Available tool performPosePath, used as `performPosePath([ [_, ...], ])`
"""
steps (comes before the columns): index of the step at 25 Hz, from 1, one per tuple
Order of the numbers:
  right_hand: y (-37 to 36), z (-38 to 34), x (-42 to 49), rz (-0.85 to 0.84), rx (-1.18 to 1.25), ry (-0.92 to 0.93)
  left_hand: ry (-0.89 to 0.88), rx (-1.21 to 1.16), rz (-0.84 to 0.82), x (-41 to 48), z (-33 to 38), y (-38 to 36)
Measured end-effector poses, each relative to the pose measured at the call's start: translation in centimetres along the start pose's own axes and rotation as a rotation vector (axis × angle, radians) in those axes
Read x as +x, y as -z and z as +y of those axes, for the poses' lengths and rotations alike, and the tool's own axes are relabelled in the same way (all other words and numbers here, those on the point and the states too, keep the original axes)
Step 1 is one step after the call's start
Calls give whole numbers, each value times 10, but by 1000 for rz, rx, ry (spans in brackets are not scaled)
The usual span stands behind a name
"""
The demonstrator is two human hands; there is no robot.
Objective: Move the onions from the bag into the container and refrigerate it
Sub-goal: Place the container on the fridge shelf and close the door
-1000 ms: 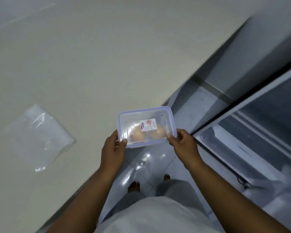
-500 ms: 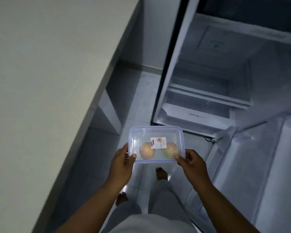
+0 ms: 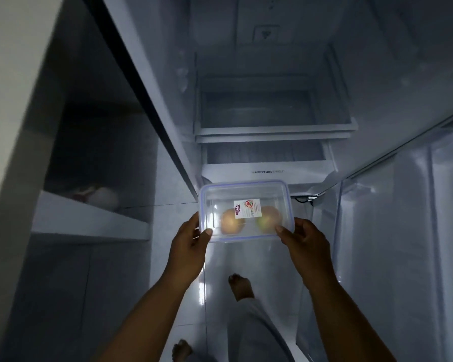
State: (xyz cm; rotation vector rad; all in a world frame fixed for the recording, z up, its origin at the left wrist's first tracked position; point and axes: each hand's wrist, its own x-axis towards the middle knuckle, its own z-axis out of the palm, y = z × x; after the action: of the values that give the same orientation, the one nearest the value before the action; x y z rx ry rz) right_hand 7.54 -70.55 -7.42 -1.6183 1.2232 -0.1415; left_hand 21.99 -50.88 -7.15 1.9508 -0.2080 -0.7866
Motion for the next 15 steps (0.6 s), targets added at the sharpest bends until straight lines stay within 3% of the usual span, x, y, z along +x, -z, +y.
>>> performPosePath([
  [11,-29,-22,216,45,-43,121,-95,-22,57,196,14,-67],
  [15,-32,-46,277,55,-84,179,-174,-1,-5,258,31,-76],
])
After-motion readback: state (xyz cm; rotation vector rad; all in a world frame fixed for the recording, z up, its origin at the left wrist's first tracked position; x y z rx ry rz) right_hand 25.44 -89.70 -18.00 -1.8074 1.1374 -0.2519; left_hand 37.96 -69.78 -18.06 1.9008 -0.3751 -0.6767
